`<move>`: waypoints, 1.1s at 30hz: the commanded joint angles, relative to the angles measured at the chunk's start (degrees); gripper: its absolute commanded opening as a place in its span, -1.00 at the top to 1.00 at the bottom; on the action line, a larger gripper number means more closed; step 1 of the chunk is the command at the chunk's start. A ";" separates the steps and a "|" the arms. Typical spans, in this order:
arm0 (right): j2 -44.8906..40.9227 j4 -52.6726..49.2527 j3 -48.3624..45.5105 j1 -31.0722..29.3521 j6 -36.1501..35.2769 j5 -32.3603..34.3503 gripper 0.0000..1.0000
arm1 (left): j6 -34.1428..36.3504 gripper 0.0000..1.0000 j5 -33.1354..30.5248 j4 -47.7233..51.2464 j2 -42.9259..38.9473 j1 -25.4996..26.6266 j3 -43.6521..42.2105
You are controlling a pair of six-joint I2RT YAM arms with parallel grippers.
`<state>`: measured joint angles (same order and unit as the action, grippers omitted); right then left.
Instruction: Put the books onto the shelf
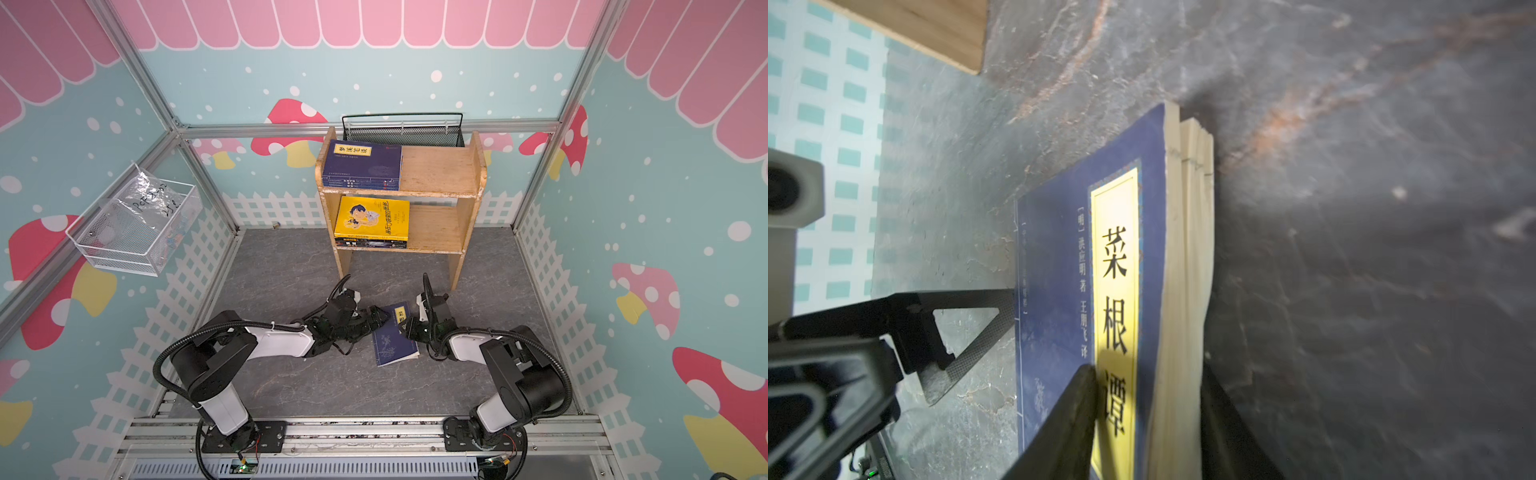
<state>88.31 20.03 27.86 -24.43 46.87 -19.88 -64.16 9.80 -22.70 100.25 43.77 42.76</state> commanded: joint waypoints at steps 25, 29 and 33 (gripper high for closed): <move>-2.20 -6.20 4.87 -3.44 -1.24 -4.03 -0.09 | 10.99 -0.95 -9.28 20.95 -19.33 -4.13 -3.04; 0.05 -5.49 7.63 -5.99 -1.70 -3.79 -0.13 | 13.91 -0.98 -12.55 31.31 -20.54 -5.06 -2.44; 3.77 -4.66 10.46 -8.69 -1.71 -4.38 -0.13 | 12.59 -0.97 -12.01 30.84 -19.92 -5.97 -4.43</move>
<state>89.69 15.16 36.64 -31.68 45.67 -24.47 -53.12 0.54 1.61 79.55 38.35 39.70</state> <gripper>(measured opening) 0.566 0.986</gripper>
